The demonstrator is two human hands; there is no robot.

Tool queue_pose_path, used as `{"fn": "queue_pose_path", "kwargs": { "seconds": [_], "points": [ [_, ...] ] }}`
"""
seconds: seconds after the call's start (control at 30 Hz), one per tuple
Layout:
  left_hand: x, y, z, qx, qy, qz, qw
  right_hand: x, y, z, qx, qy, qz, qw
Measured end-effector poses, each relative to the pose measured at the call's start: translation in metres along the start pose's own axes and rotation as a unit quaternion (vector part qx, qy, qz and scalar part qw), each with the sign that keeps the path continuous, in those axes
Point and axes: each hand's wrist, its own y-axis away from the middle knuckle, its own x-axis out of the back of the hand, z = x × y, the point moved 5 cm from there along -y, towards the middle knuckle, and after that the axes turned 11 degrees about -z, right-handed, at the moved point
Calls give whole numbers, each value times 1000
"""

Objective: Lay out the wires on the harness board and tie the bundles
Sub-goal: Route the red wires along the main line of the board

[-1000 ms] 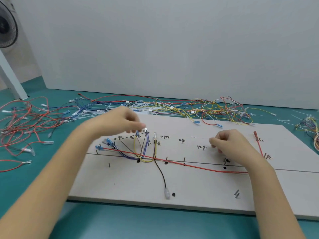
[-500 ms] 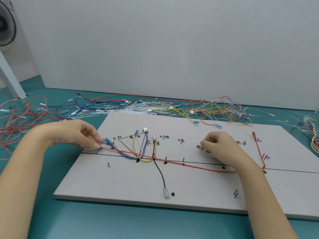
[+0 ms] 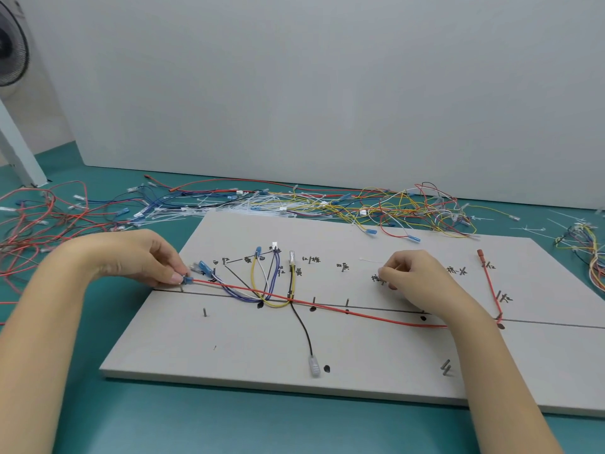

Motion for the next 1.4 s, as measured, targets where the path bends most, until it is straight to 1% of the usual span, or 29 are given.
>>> {"fn": "queue_pose_path", "kwargs": {
  "seconds": [0.13,0.27,0.53,0.63,0.73,0.87,1.1,1.17,1.3,1.4],
  "points": [
    [-4,0,1,11,-6,-7,1000,0,0,0,-1,4,-5,1000],
    [-7,0,3,44,-41,-15,998,0,0,0,-1,7,-6,1000],
    [-5,-9,-1,131,-57,44,989,-1,0,0,-2,4,-7,1000],
    [-4,-8,2,157,-81,72,982,-1,-1,0,2,8,-5,1000],
    [-6,-8,6,172,-108,92,975,-1,-1,0,2,5,-6,1000],
    [-4,-3,6,185,-114,105,971,-1,-1,0,5,7,-5,1000],
    [-2,0,2,173,-89,91,977,-2,-2,1,2,13,-9,1000],
    [-5,-1,6,155,-94,80,980,-2,-2,1,4,14,-9,1000],
    [-1,4,10,120,-94,97,984,-3,-3,1,4,11,-10,1000],
    [-1,9,12,94,-97,89,987,-2,-3,1,3,11,-8,1000]
  ]
}}
